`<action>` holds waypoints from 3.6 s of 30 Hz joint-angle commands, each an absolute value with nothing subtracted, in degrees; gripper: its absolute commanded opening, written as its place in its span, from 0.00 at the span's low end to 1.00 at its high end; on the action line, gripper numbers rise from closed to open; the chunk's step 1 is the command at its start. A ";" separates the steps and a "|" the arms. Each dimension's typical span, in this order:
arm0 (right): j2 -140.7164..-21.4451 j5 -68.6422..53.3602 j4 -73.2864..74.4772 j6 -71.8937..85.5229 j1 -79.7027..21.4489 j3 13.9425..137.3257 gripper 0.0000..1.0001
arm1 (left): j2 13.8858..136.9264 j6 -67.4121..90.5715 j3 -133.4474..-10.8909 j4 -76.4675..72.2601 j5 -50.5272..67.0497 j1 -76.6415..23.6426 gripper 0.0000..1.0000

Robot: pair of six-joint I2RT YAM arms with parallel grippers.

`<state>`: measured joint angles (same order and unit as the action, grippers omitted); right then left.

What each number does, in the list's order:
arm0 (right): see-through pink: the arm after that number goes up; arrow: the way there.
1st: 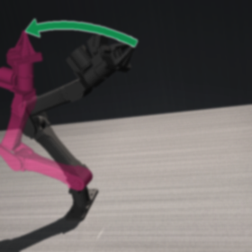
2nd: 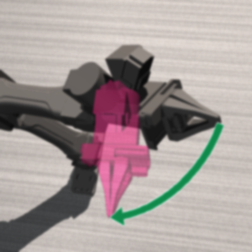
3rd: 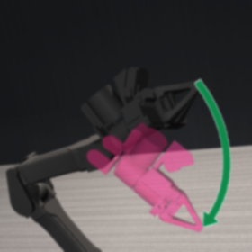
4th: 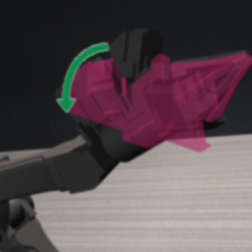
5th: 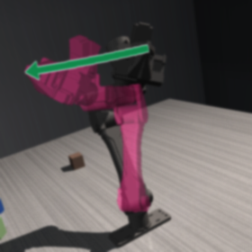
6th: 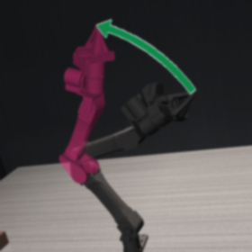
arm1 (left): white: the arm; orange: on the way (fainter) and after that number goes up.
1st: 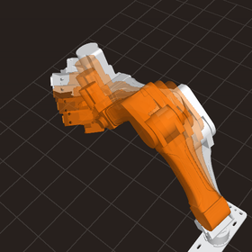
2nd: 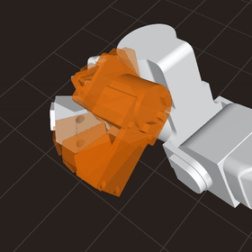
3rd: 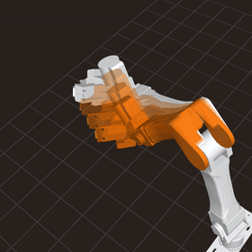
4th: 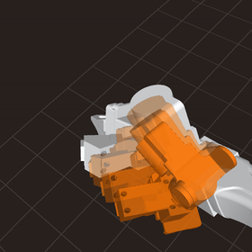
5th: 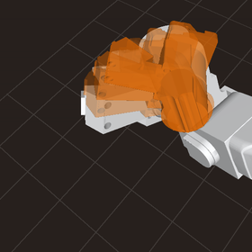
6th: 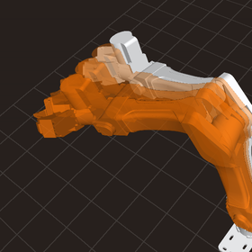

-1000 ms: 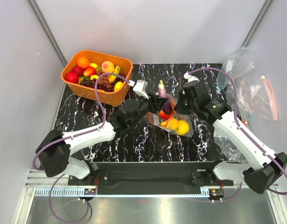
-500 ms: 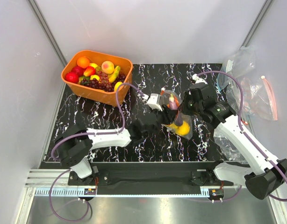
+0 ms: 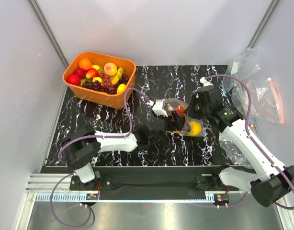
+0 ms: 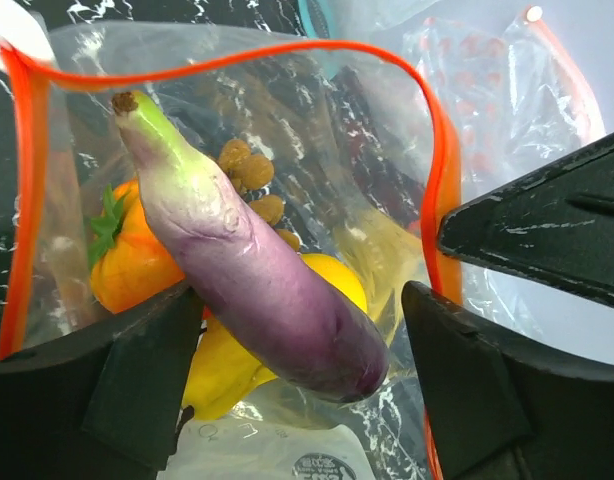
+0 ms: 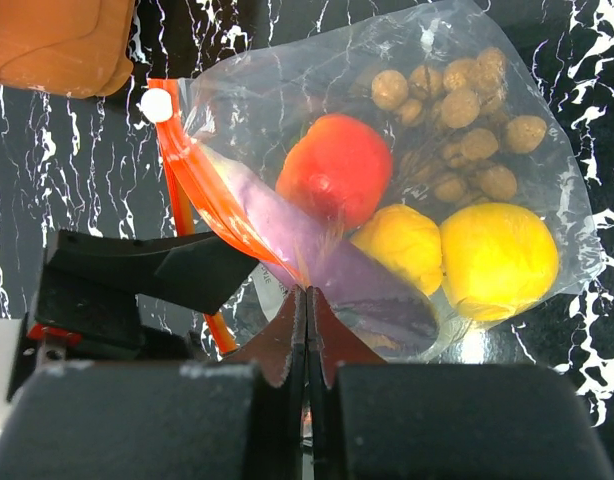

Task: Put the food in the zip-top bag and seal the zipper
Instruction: Place the fake vegetable in the zipper food storage bag, then adjust the zipper food storage bag at the center of the board.

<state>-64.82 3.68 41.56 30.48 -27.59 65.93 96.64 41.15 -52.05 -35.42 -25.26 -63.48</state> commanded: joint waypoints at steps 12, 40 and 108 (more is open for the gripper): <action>-63.02 4.83 41.40 28.30 -26.46 67.68 0.00 | 77.88 37.79 -55.82 -9.50 -17.50 -56.52 0.93; -67.05 0.27 47.70 19.43 -26.10 74.24 0.35 | 84.64 32.96 -59.67 -3.25 -0.26 -51.41 0.00; -78.66 23.83 72.34 17.67 -35.42 94.13 0.13 | 88.33 31.11 -73.91 7.20 2.20 -53.26 0.00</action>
